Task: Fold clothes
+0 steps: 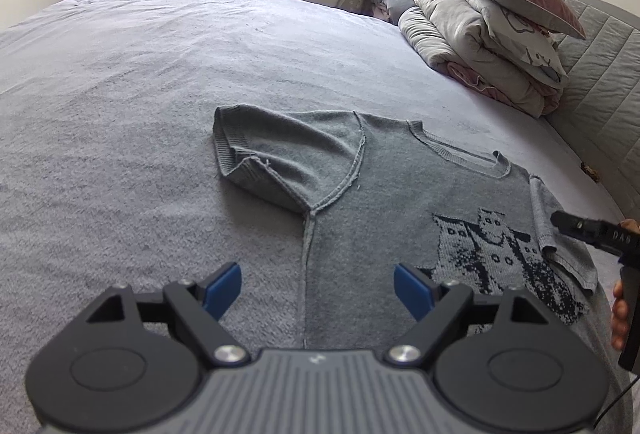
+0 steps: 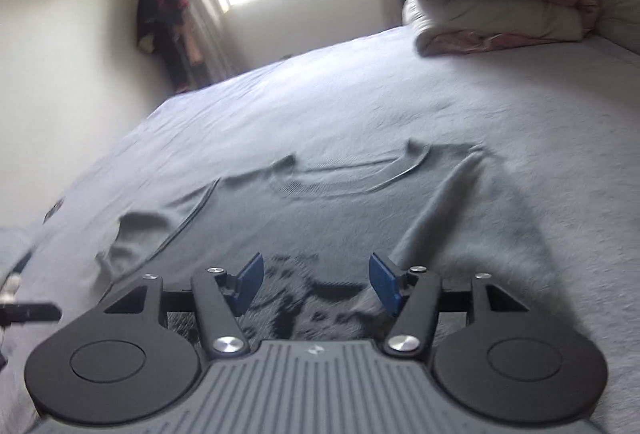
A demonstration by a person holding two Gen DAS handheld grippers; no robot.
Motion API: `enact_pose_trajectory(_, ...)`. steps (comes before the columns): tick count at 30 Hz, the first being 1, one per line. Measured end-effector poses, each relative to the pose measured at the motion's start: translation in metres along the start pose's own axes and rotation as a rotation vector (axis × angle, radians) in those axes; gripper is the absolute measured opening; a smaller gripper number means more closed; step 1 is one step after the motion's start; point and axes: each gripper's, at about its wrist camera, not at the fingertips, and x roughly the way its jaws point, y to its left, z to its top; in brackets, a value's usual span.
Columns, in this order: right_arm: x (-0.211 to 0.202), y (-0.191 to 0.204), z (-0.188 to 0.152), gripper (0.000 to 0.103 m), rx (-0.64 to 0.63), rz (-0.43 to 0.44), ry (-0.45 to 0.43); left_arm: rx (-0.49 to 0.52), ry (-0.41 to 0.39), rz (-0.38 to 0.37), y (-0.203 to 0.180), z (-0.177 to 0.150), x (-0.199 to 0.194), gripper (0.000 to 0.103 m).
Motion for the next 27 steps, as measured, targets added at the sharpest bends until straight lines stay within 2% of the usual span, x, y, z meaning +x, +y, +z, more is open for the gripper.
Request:
enact_pose_trajectory(5, 0.011, -0.013, -0.005, 0.059, 0.016, -0.114, 0.036, 0.024, 0.015, 0.001, -0.006, -0.003, 0.003, 0.085)
enact_pose_trajectory(6, 0.014, -0.010, -0.008, 0.059, -0.006, -0.110, 0.047, 0.028, 0.017, 0.003, -0.007, -0.004, 0.003, 0.085)
enact_pose_trajectory(12, 0.026, 0.028, -0.025, 0.058, -0.178, 0.040, 0.112, 0.034, 0.020, 0.005, -0.007, -0.005, 0.004, 0.085)
enact_pose_trajectory(15, 0.031, 0.035, -0.031, 0.058, -0.209, 0.032, 0.129, 0.035, 0.022, 0.007, -0.007, -0.006, 0.004, 0.085)
enact_pose_trajectory(22, 0.012, 0.026, -0.013, 0.058, -0.120, 0.035, 0.047, 0.030, 0.018, 0.005, -0.005, -0.005, 0.003, 0.085)
enact_pose_trajectory(24, 0.007, 0.021, -0.008, 0.058, -0.069, 0.067, 0.038, 0.028, 0.016, 0.003, -0.005, -0.005, 0.002, 0.085)
enact_pose_trajectory(27, 0.000, 0.012, 0.001, 0.059, 0.013, 0.160, 0.034, 0.025, 0.014, 0.003, -0.005, -0.004, 0.001, 0.085)
